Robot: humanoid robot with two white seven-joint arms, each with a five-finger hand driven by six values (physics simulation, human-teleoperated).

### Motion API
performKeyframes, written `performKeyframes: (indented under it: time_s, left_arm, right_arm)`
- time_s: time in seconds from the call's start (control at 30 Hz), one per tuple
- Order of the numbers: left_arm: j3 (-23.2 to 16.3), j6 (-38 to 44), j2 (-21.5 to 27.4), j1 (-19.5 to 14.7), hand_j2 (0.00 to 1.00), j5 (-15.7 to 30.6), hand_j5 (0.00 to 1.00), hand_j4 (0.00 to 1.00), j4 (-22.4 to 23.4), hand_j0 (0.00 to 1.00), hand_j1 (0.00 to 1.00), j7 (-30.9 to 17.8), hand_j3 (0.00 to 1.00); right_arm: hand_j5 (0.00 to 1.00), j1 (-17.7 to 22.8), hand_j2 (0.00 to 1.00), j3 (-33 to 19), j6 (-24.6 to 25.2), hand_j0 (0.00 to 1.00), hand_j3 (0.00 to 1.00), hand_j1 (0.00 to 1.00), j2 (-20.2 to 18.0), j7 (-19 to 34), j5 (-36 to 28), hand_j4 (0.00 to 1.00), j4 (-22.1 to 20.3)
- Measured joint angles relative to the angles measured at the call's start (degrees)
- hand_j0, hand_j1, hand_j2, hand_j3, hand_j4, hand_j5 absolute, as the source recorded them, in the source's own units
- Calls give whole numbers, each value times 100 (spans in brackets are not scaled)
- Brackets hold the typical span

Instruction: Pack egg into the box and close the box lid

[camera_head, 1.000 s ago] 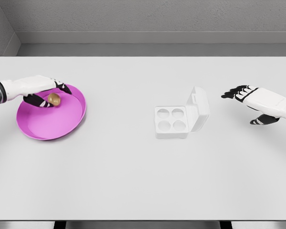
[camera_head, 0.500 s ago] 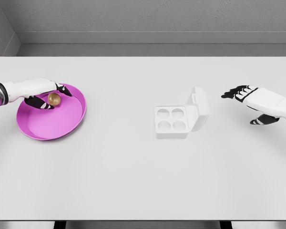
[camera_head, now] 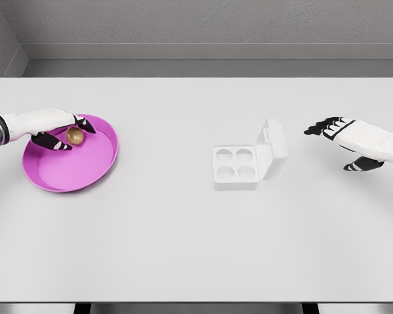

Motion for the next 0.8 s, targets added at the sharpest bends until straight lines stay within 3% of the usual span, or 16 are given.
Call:
performKeyframes:
  time_s: [0.17, 0.5, 0.8]
  left_arm:
    - [1, 3, 0, 0, 64, 7, 64, 64, 61, 64, 64, 2, 64]
    - [1, 6, -1, 0, 65, 19, 65, 65, 89, 65, 65, 5, 65]
    - [13, 21, -12, 0, 58, 72, 58, 58, 146, 58, 58, 11, 58]
  right_arm:
    - [100, 0, 100, 0, 0, 100, 100, 100, -4, 0, -3, 100, 0]
    - [100, 0, 100, -2, 0, 100, 100, 100, -8, 0, -6, 100, 0]
    - [100, 0, 100, -2, 0, 100, 100, 100, -4, 0, -6, 100, 1]
